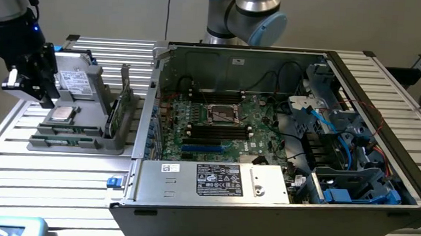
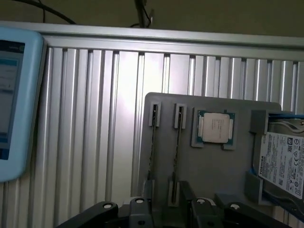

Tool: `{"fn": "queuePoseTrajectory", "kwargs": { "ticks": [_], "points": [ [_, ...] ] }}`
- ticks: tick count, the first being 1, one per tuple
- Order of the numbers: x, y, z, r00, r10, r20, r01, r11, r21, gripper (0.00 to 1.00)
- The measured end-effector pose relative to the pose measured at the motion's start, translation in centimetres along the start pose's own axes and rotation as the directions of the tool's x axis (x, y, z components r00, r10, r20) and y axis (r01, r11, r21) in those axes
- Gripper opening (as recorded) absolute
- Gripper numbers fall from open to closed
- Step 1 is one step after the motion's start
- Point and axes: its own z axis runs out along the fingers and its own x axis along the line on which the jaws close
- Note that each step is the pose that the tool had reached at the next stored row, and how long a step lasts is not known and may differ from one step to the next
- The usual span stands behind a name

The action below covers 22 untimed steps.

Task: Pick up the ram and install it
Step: 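Pick up the ram and move it above insertion slot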

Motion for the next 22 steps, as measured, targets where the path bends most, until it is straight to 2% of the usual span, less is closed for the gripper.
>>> {"fn": "queuePoseTrajectory", "kwargs": {
  "ticks": [3,4,8,9,11,13,15,22],
  "points": [
    [0.1,0.0,0.42,1.0,-0.001,-0.0026,0.001,1.0,0.0,0.36],
    [0.1,0.0,0.51,1.0,-0.001,-0.0051,0.001,1.0,-0.0001,0.36],
    [0.1,-0.01,0.72,0.9997,-0.002,-0.0251,0.002,1.0,0.0005,0.36],
    [0.1,0.0,0.78,0.9995,-0.002,-0.0304,0.003,1.0,0.0036,0.36],
    [0.1,0.0,0.91,0.9994,-0.002,-0.0359,0.003,0.9999,0.0142,0.36],
    [0.1,-0.01,1.14,0.9993,-0.002,-0.0374,0.003,0.9998,0.0216,0.36],
    [0.1,-0.01,1.42,0.9993,-0.002,-0.0381,0.003,0.9997,0.0259,0.36],
    [0.1,0.01,2.68,0.9993,-0.002,-0.0386,0.003,0.9996,0.0282,0.36]
  ]
}}
